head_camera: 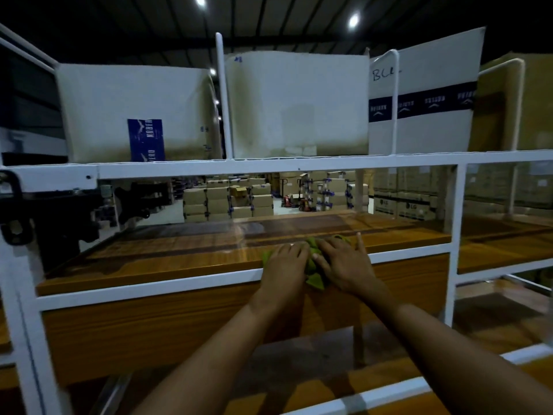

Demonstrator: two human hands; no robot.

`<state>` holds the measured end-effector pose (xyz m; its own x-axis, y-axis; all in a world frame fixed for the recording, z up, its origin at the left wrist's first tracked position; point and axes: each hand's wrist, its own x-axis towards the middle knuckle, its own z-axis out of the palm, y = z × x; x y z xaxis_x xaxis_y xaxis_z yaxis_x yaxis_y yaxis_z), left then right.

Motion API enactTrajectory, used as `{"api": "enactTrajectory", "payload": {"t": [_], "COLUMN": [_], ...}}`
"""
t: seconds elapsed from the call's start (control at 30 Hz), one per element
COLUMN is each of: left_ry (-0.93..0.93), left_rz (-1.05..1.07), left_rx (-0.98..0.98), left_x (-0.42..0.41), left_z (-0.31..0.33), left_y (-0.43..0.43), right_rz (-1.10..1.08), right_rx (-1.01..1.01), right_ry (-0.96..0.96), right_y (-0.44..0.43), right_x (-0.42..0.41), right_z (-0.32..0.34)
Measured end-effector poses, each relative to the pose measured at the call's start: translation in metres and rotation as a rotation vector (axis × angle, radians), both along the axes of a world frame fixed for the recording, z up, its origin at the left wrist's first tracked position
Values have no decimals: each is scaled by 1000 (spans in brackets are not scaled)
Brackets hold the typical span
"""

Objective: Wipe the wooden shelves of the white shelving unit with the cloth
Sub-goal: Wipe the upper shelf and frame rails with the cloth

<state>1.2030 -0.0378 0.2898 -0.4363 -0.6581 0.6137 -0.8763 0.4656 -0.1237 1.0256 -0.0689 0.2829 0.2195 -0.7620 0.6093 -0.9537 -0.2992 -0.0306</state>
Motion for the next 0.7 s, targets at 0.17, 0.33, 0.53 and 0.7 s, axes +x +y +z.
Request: {"api": "enactTrajectory", "payload": {"t": [0.17, 0.33, 0.53, 0.7], "left_ry": [25, 75, 76, 8], "left_rz": [11, 47, 100, 112], "left_rx": [17, -12, -30, 0], "left_x": [-20, 11, 53, 29], "left_z": [-2, -6, -11, 1], "left_y": [-6, 2, 13, 5], "right_rz": [-5, 75, 187, 163], "right_rx": [-12, -10, 8, 29], "right_ry": [-24, -43, 21, 158], "right_y": [-6, 1, 7, 6], "right_x": [-13, 26, 59, 20], "right_z": [-3, 1, 4, 5]}}
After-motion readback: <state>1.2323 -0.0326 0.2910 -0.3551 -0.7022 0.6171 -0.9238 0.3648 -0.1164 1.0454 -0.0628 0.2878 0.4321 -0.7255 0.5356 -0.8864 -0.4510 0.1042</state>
